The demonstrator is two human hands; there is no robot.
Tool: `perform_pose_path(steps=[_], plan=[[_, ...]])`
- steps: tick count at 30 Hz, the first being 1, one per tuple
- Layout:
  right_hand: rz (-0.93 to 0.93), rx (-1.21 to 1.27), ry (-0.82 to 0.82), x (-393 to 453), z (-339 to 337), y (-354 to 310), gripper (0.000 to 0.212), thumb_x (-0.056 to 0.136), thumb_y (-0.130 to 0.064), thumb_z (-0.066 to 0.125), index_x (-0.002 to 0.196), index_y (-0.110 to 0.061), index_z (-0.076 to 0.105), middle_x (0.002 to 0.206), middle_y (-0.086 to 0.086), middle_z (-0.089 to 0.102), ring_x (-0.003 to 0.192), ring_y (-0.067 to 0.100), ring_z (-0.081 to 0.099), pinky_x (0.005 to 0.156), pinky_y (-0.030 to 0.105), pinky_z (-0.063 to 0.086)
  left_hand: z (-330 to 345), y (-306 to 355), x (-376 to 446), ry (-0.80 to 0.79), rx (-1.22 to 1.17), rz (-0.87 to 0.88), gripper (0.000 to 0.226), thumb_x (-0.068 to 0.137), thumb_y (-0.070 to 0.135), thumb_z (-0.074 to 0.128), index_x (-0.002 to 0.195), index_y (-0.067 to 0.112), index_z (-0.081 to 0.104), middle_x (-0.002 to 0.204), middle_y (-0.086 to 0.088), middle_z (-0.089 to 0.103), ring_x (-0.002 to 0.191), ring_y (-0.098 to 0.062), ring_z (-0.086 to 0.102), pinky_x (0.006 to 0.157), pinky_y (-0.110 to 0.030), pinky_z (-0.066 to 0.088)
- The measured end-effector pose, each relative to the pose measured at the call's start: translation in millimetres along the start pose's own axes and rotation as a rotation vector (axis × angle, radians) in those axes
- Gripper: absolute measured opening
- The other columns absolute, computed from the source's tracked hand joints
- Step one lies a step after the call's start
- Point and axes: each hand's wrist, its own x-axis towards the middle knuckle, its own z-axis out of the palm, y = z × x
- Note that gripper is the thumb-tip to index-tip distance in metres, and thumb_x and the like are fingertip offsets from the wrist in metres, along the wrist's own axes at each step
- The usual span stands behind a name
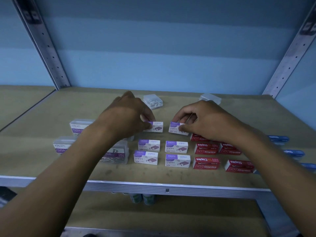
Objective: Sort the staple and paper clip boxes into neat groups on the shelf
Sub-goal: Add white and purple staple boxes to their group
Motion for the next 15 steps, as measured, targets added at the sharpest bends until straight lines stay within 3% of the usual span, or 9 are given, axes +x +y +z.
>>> perform_pose_path(steps=[5, 10, 15], plan=[[0.004, 0.0, -0.051, 0, 6, 0, 0.019, 0.083, -0.021, 0.08, 0.095, -0.035, 0.078, 0.083, -0.017, 0.074, 0.074, -0.005, 0.067, 0.068, 0.015, 0.052, -1, 0, -4, -0.03, 0.0, -0.004, 0.013, 0.079, 0.042, 0.075, 0.092, 0.042, 0.075, 0.082, 0.022, 0.063, 0.099, -0.008, 0.037, 0.078, -0.026, 0.03], [0.007, -0.022, -0.075, 2, 10, 1, 0.019, 0.082, -0.02, 0.081, 0.094, -0.036, 0.078, 0.083, -0.017, 0.074, 0.073, -0.007, 0.067, 0.065, 0.012, 0.048, -2, 2, -9, -0.049, 0.011, 0.019, 0.013, 0.08, 0.041, 0.074, 0.093, 0.042, 0.075, 0.07, 0.029, 0.045, 0.101, -0.009, 0.039, 0.079, -0.024, 0.028], [0.008, -0.03, -0.085, 4, 12, 1, 0.02, 0.082, -0.019, 0.081, 0.095, -0.034, 0.078, 0.083, -0.017, 0.074, 0.074, -0.007, 0.067, 0.067, 0.013, 0.05, 2, 2, -10, -0.072, -0.019, 0.017, 0.015, 0.082, 0.035, 0.074, 0.096, 0.041, 0.075, 0.074, 0.026, 0.052, 0.1, -0.009, 0.035, 0.072, -0.019, 0.026]])
